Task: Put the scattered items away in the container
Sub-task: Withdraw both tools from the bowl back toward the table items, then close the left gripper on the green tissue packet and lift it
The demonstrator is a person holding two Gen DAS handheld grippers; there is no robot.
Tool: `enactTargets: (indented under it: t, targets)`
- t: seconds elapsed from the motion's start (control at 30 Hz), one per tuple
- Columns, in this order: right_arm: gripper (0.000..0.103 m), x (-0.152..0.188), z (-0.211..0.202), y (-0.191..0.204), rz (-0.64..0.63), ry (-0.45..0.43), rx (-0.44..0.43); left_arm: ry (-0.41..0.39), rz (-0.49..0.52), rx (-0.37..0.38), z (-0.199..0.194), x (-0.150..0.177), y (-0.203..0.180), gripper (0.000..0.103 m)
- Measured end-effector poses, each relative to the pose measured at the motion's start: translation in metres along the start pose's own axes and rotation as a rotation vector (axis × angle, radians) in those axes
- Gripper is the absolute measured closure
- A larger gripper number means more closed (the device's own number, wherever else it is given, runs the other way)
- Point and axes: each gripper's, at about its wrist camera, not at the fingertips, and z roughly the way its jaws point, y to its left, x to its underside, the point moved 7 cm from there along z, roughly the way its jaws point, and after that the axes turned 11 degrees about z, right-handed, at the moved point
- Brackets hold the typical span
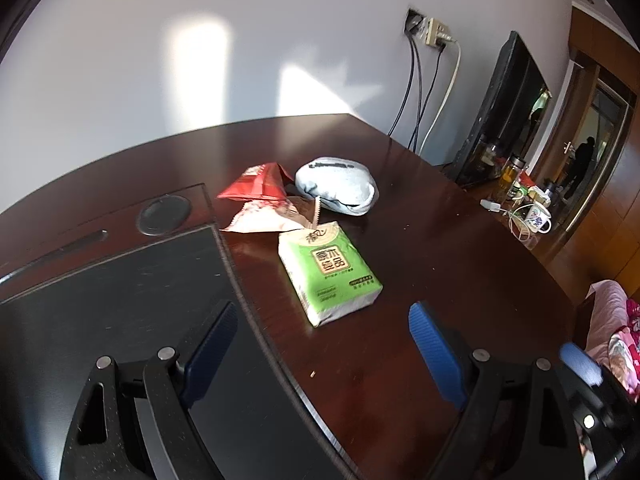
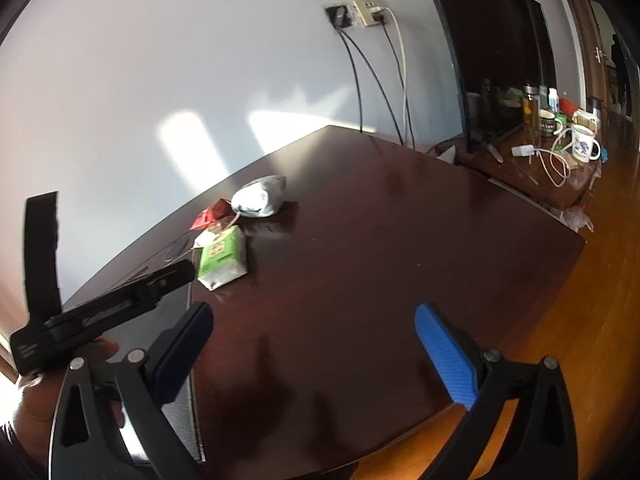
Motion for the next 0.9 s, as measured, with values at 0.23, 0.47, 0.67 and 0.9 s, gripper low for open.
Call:
enactTargets:
  t: [0.23, 0.47, 0.67, 0.9]
  targets:
    - [0.000, -0.002, 0.000, -0.017, 0.026, 0.009, 0.019, 0.027, -0.006, -0.084, 0.027, -0.012, -0.005, 0.014]
    - [0.000, -0.002, 0.000, -0.027, 0.043, 0.011, 0.020, 0.062, 0.001, -0.151, 0.042, -0.014, -0.005, 0.014]
    - [0.000, 0.001, 0.002, -0.033, 0.058, 0.026, 0.020, 0.096, 0.035, -0.161, 0.051, -0.016, -0.007, 0.014]
    - [0.000, 0.004, 0.004, -0.040, 0.076, 0.044, 0.020, 0.090, -0.005, -0.115, 0.051, -0.013, -0.003, 0.014]
